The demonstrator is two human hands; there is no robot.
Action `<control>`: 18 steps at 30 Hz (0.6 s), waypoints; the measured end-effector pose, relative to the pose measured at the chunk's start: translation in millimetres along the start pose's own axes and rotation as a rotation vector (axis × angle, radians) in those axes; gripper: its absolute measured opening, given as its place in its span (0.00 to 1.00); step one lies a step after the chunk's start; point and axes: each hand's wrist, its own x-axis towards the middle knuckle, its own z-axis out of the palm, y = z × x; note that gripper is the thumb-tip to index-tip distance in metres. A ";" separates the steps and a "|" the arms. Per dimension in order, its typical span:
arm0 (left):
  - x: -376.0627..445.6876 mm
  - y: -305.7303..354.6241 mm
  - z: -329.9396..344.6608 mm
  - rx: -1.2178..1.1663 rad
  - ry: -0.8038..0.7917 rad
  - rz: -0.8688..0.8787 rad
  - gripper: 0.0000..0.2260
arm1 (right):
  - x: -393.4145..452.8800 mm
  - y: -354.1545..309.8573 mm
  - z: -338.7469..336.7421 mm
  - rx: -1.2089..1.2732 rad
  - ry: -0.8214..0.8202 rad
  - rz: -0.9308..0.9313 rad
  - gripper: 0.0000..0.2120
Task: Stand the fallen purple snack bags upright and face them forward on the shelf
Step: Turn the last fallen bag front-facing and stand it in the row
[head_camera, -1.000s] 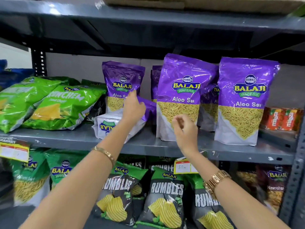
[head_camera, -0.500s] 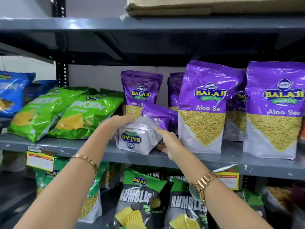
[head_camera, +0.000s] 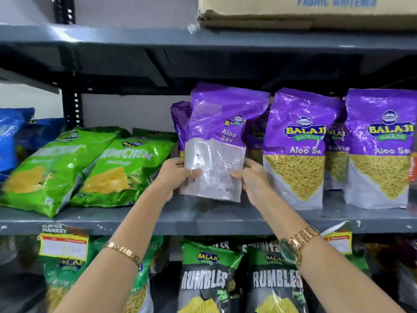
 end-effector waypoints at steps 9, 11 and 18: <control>35.1 -42.2 -2.7 0.094 0.113 0.059 0.30 | 35.6 27.1 14.0 -0.248 -0.037 -0.107 0.26; 38.0 -55.8 -1.6 0.099 0.123 0.041 0.29 | 37.7 37.3 15.0 -0.254 -0.044 -0.101 0.24; 27.4 -55.1 1.1 0.201 0.235 0.035 0.32 | 52.6 31.0 12.4 -0.114 -0.057 -0.024 0.16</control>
